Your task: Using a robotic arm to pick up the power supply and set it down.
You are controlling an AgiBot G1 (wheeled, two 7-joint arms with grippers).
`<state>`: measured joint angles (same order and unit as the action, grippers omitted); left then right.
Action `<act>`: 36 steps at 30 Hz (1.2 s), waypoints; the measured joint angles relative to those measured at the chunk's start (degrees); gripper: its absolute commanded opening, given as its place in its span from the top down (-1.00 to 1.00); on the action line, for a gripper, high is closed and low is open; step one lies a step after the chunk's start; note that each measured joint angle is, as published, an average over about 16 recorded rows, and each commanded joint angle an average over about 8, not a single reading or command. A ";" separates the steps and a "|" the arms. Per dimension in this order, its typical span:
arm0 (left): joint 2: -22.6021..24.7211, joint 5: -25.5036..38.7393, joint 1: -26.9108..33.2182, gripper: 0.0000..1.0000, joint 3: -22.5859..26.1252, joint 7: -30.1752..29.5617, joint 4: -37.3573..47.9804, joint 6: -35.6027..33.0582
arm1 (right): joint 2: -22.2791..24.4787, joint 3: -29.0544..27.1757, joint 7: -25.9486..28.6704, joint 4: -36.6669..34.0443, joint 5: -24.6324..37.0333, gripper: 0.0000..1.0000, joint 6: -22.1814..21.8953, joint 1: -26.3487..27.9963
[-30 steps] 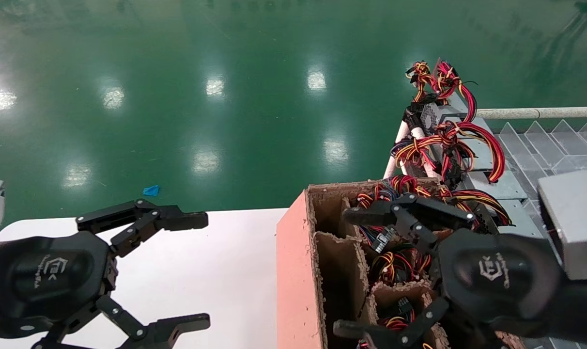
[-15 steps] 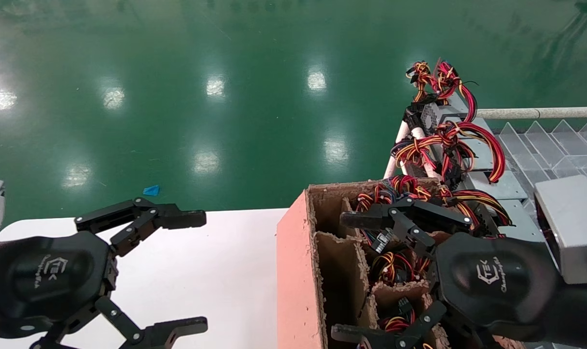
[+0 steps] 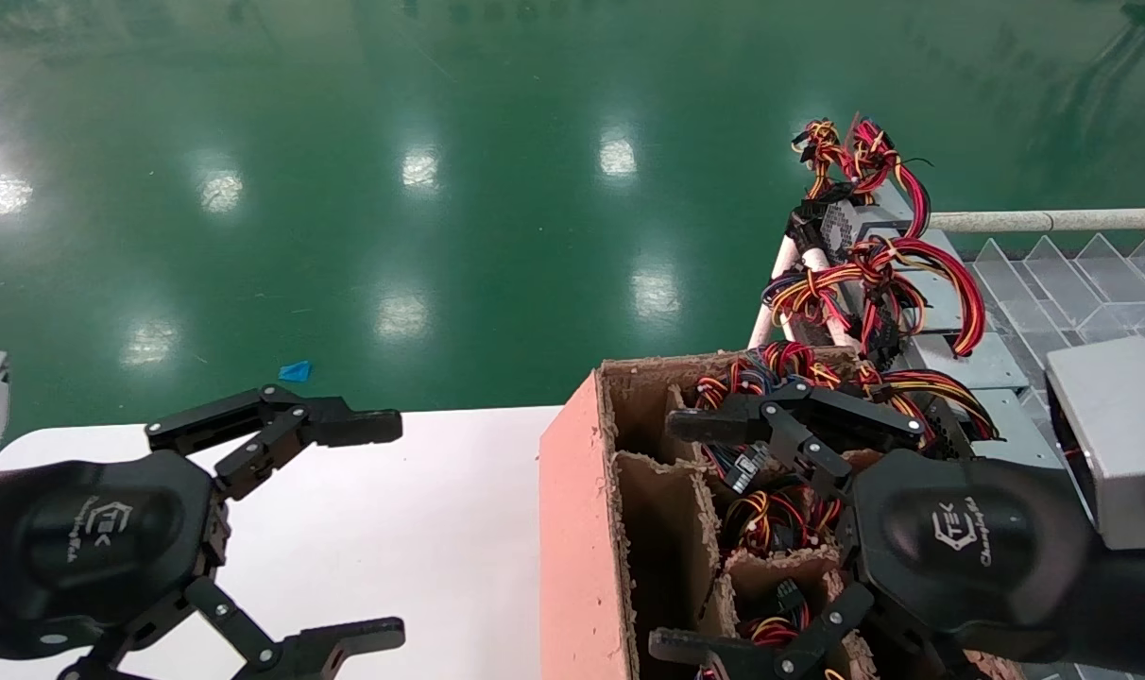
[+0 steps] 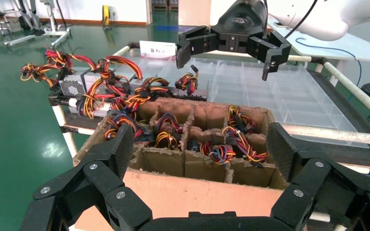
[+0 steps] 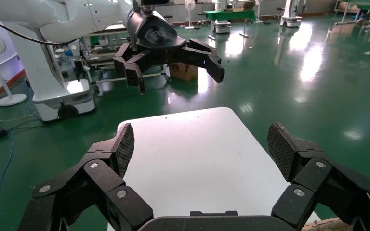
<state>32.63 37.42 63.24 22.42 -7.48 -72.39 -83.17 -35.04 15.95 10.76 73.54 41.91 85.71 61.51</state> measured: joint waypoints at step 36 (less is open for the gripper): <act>0.00 0.00 0.00 -1.00 0.00 0.00 0.00 0.00 | 0.22 0.32 -0.09 0.04 -0.15 -1.00 -0.15 0.24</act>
<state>32.63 37.42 63.24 22.42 -7.48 -72.39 -83.18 -34.82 16.27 10.67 73.58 41.76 85.56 61.75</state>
